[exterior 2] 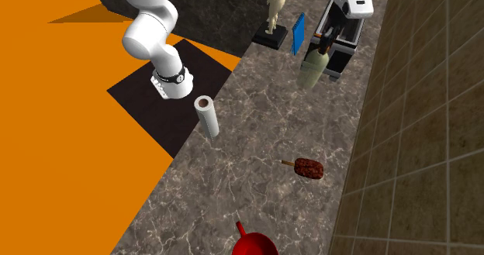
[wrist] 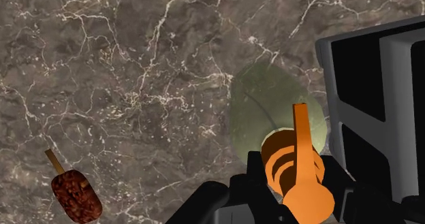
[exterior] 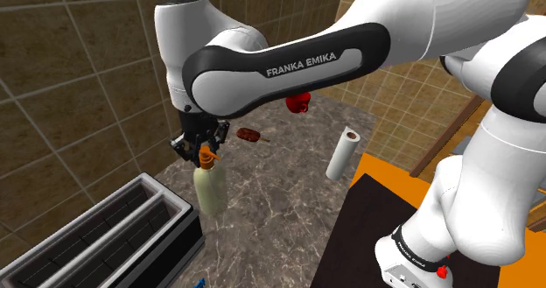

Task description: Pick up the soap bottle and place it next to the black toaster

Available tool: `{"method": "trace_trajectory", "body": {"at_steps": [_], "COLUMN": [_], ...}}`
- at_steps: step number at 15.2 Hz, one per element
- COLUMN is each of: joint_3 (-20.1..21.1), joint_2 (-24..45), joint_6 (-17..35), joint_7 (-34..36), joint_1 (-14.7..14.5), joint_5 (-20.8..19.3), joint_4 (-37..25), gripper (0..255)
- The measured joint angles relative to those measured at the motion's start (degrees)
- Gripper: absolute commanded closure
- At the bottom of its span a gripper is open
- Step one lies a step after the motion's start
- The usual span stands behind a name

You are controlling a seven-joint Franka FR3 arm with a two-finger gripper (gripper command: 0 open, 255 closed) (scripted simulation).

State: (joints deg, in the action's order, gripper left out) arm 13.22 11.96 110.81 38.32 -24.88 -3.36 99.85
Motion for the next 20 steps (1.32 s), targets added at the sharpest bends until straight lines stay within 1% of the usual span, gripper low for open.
{"method": "trace_trajectory", "body": {"at_steps": [5, 11, 12, 18, 20], "joint_3": [-0.1, -0.1, -0.1, -0.1, 0.0], "joint_2": [1.0, 1.0, 1.0, 0.9, 0.4], "joint_6": [3.1, 3.7, 3.7, 3.7, 1.6], "joint_7": [0.2, 0.3, 0.3, 0.3, 0.1], "joint_1": [0.0, 0.0, 0.0, 0.0, 0.0], "joint_5": [-0.3, -0.3, -0.3, -0.3, -0.1], "joint_4": [2.1, 2.8, 2.8, 2.8, 1.1], "gripper": [255, 255, 0, 0, 0]}}
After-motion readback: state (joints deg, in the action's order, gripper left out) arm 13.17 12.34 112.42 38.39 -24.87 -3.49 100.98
